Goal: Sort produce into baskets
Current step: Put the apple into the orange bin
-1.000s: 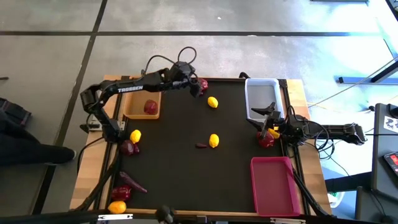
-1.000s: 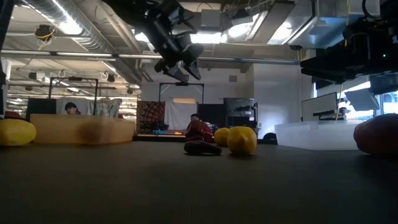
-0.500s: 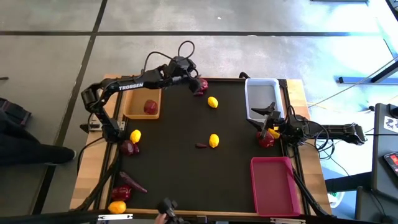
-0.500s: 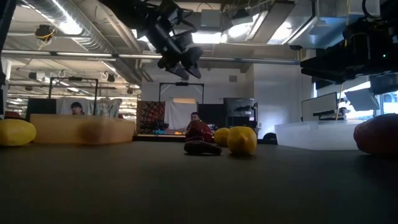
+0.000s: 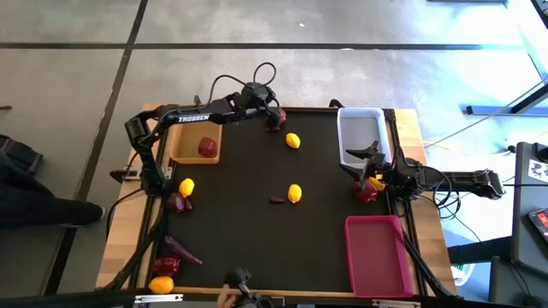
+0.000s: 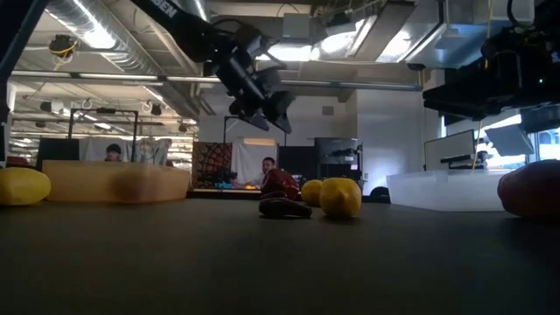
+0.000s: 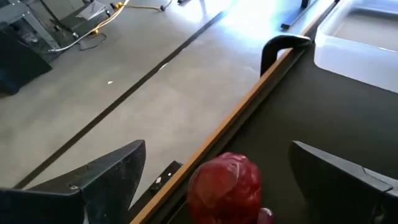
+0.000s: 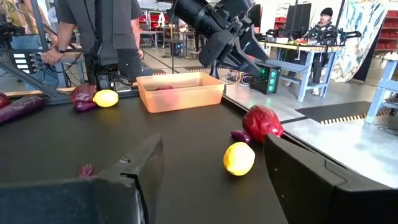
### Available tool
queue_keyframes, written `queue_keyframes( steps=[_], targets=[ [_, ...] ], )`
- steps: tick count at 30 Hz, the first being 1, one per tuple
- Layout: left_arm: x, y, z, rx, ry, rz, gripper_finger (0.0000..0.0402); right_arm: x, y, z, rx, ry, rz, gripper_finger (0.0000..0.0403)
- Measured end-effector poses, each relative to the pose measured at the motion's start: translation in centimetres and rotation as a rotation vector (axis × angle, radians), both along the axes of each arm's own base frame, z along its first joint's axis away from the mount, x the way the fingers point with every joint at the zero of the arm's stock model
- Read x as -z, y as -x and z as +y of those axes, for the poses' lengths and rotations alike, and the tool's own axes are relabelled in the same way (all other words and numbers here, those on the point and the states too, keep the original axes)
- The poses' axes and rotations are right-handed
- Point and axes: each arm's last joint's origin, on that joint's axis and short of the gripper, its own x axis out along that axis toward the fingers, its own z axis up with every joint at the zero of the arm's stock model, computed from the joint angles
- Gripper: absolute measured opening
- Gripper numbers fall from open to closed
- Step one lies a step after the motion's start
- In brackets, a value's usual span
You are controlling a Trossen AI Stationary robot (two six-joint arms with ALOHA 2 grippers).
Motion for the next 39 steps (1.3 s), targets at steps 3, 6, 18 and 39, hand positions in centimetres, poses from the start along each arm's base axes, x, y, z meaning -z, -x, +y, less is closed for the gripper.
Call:
queue_keyframes(
  steps=[3, 6, 18, 39],
  targets=[
    [0.6, -0.4, -0.1, -0.004, 0.017, -0.013, 0.0391, 0.0, 0.0, 0.0, 0.0, -0.001, -0.003, 0.0239],
    [0.9, -0.5, -0.1, -0.013, 0.041, -0.019, 0.0391, 0.0, 0.0, 0.0, 0.0, -0.002, -0.004, 0.0239],
    [4.5, -0.3, 4.2, -0.073, 0.277, -0.091, 0.0391, 0.0, 0.0, 0.0, 0.016, -0.002, -0.004, 0.0239],
    [8.7, -0.3, 5.5, -0.029, 0.364, 0.033, 0.0388, 0.4, 0.0, -0.1, 0.027, -0.002, 0.042, 0.0239]
  ],
)
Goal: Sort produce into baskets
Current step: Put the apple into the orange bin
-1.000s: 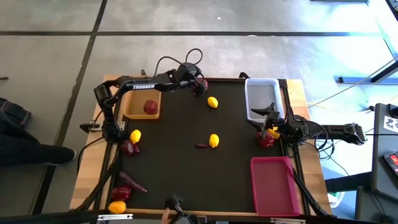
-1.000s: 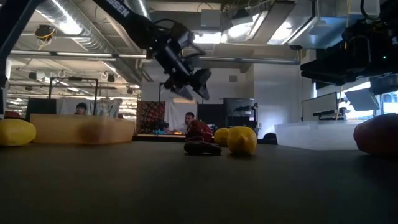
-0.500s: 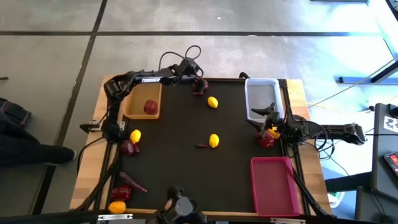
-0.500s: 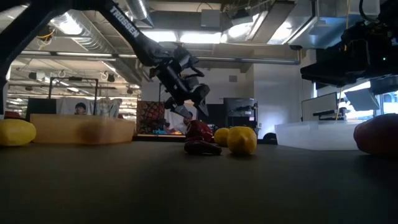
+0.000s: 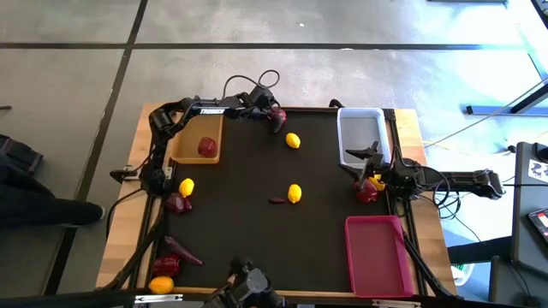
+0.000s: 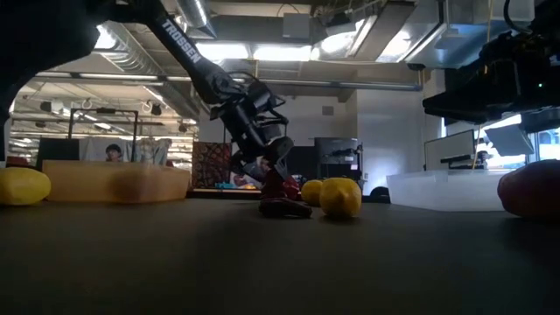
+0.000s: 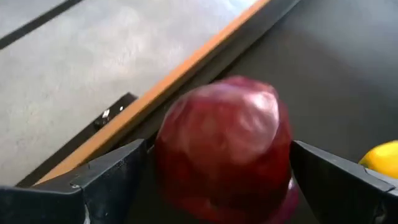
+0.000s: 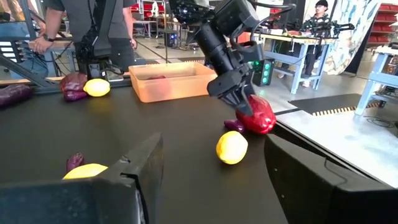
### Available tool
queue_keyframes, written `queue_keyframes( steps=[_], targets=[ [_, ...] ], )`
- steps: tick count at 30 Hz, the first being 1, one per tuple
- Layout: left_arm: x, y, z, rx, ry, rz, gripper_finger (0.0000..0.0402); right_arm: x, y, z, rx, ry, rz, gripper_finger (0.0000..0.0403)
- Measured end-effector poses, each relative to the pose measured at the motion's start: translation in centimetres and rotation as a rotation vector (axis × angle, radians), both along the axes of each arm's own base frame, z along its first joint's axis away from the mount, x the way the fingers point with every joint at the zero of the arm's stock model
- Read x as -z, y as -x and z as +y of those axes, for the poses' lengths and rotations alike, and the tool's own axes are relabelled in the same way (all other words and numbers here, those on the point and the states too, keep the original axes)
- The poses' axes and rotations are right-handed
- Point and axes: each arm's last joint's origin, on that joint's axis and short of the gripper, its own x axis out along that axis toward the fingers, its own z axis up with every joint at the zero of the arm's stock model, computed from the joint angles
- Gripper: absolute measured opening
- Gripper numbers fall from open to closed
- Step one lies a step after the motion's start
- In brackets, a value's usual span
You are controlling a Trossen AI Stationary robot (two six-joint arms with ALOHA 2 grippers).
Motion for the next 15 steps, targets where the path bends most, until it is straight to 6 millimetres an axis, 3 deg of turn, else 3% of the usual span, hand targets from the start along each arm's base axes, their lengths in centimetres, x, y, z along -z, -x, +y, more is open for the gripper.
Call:
queue_keyframes(
  steps=[10, 15],
  targets=[
    [0.23, 0.11, -0.13, 0.027, 0.009, 0.028, 0.0318, 0.0, 0.0, 0.0, 0.0, 0.0, 0.0, 0.0239],
    [0.22, -0.11, -0.39, 0.047, -0.001, 0.034, 0.031, 0.0, 0.0, 0.0, 0.0, 0.0, 0.0, 0.0239]
  ],
)
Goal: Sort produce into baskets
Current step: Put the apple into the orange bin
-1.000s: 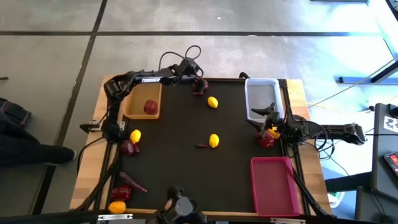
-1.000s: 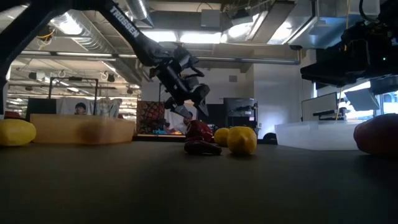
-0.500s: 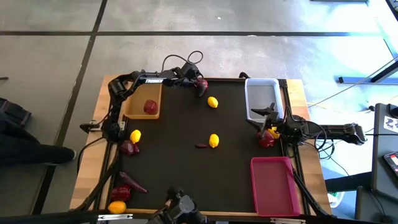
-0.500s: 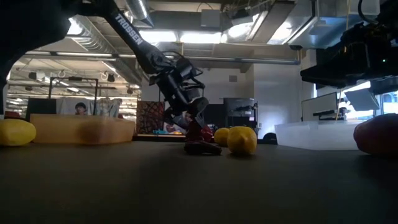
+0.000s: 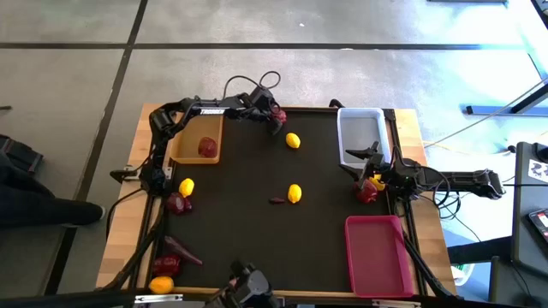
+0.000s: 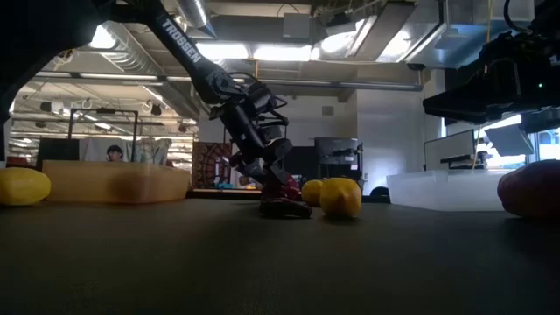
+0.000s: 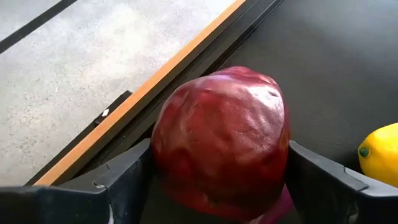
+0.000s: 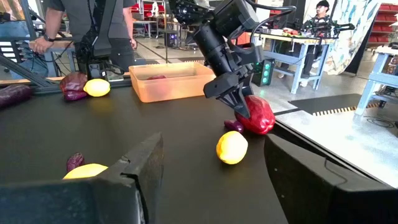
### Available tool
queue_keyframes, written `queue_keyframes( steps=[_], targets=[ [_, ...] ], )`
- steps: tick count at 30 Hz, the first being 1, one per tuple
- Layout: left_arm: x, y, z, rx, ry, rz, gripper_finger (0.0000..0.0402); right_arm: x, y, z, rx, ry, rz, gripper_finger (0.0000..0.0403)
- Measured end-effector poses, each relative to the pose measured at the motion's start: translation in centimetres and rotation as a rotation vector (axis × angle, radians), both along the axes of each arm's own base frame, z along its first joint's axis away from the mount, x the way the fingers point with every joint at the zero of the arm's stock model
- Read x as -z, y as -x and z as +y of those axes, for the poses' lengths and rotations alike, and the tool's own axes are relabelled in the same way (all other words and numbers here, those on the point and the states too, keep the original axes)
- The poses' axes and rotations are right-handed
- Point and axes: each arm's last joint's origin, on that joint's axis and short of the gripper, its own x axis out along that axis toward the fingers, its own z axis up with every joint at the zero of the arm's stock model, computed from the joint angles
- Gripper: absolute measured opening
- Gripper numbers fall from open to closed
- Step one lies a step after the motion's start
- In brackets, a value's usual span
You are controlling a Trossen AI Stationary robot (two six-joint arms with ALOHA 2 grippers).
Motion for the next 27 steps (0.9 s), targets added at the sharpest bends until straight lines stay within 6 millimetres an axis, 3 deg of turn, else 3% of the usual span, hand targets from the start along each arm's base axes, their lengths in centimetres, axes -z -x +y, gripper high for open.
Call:
queue_keyframes(
  steps=[6, 12, 27],
  targets=[
    [-0.8, 0.2, -0.8, 0.007, 0.021, 0.018, 0.0313, 0.0, 0.0, 0.0, 0.0, 0.0, 0.0, 0.0239],
    [-4.0, 0.9, -2.1, 0.002, 0.024, 0.019, 0.0313, 0.0, 0.0, 0.0, 0.0, 0.0, 0.0, 0.0239],
    [-12.4, 6.6, -6.8, -0.071, 0.104, 0.13, 0.0314, 0.0, 0.0, 0.0, 0.0, 0.0, 0.0, 0.0239]
  ],
)
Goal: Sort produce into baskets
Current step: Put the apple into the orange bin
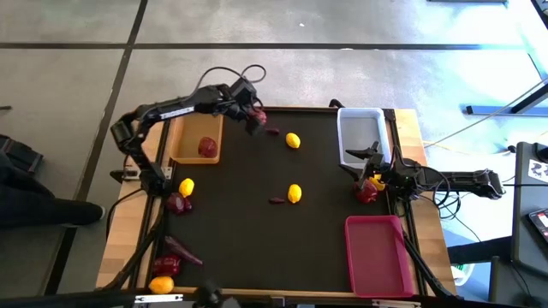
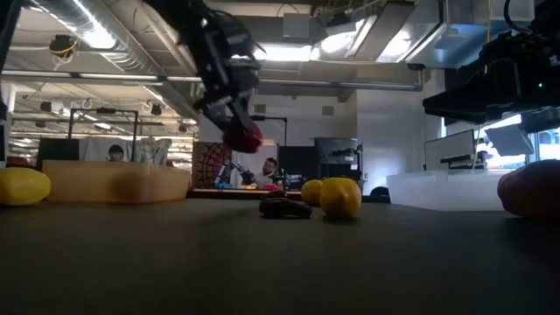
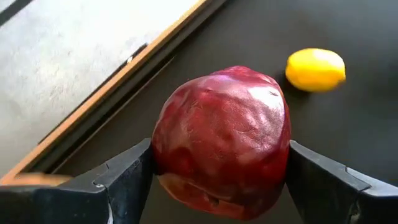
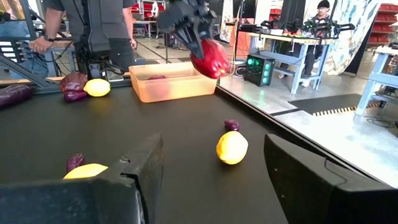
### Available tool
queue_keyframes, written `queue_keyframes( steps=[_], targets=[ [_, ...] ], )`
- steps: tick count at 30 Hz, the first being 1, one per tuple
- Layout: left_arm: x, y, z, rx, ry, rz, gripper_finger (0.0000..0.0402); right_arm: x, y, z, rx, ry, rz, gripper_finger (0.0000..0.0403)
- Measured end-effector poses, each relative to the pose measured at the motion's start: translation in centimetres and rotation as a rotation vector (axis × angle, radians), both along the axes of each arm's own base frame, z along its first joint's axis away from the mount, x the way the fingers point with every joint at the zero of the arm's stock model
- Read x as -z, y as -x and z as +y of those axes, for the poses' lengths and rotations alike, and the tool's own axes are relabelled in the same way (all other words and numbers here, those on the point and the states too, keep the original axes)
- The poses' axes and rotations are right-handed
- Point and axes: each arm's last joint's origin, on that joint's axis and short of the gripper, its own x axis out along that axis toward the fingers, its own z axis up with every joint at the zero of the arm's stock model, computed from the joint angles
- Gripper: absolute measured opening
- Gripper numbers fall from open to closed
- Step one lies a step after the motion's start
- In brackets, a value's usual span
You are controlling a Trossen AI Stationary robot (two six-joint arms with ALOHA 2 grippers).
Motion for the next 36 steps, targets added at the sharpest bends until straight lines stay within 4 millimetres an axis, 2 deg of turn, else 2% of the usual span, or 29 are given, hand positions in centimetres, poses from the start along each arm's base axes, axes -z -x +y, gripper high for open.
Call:
queue_keyframes(
  steps=[7, 13, 24, 31, 36],
  targets=[
    [-3.0, 3.7, -1.9, -0.135, -0.035, 0.101, 0.0315, 0.0, 0.0, 0.0, 0.001, 0.0, -0.001, 0.0239],
    [-3.1, 6.4, -2.3, -0.276, 0.008, 0.255, 0.0316, 0.0, 0.0, 0.0, 0.006, 0.0, -0.001, 0.0239],
    [0.6, 9.6, -0.6, -0.419, 0.098, 0.394, 0.0322, 0.0, 0.0, 0.0, 0.007, 0.0, 0.0, 0.0239],
    [2.8, 10.8, -0.3, -0.469, 0.138, 0.434, 0.0322, 0.0, 0.0, 0.0, 0.007, 0.0, 0.0, 0.0239],
    [4.4, 10.9, -0.2, -0.456, 0.122, 0.418, 0.0322, 0.0, 0.0, 0.0, 0.007, 0.0, 0.0, 0.0239]
  ],
)
